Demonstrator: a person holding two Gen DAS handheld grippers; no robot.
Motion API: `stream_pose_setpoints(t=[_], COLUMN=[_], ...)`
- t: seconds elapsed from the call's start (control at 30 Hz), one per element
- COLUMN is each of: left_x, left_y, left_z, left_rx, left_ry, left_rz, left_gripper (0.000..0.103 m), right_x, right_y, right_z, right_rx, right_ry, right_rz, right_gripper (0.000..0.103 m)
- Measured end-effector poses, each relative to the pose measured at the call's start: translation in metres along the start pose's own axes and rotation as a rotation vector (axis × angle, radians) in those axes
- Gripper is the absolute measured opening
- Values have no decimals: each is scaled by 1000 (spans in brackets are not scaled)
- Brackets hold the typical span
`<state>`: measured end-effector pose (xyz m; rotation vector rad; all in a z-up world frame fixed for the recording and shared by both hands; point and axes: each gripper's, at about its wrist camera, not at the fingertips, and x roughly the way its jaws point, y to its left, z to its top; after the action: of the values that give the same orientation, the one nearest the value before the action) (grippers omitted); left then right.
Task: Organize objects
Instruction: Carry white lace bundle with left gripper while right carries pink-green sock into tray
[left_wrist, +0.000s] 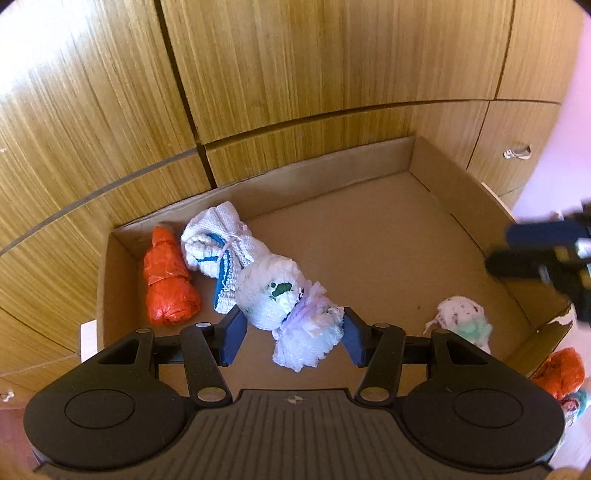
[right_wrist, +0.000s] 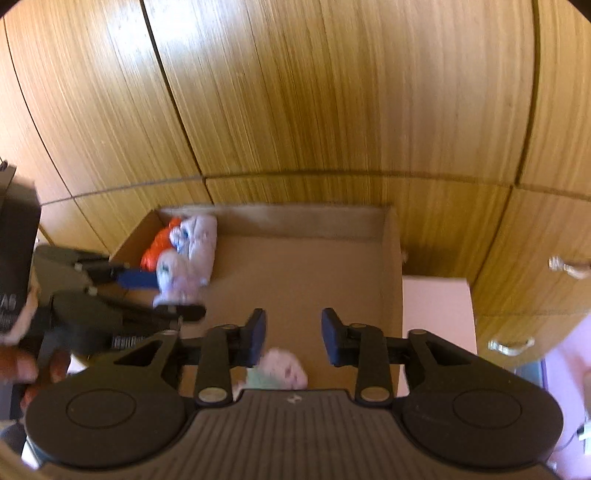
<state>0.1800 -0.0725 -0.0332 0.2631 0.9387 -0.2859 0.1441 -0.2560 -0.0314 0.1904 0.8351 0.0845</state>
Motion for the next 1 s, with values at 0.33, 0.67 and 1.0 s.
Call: stream_pose_setpoints(t=[0.33,0.67,1.0], left_x=[1,9,30], left_y=[-2,0,-16], left_z=[4,17,35], left_rx=[7,3,146], left_ry=[-14,-38,-86], left_rz=[1,-32,31], left_gripper=[61,60,59], right_x=[28,27,60], right_y=[20,27,-1], right_z=[-21,6,45], right_rx=[20,-101,-95], right_ry=[162,64,29], right_rz=[-18,-9,18], right_gripper=[36,24,24])
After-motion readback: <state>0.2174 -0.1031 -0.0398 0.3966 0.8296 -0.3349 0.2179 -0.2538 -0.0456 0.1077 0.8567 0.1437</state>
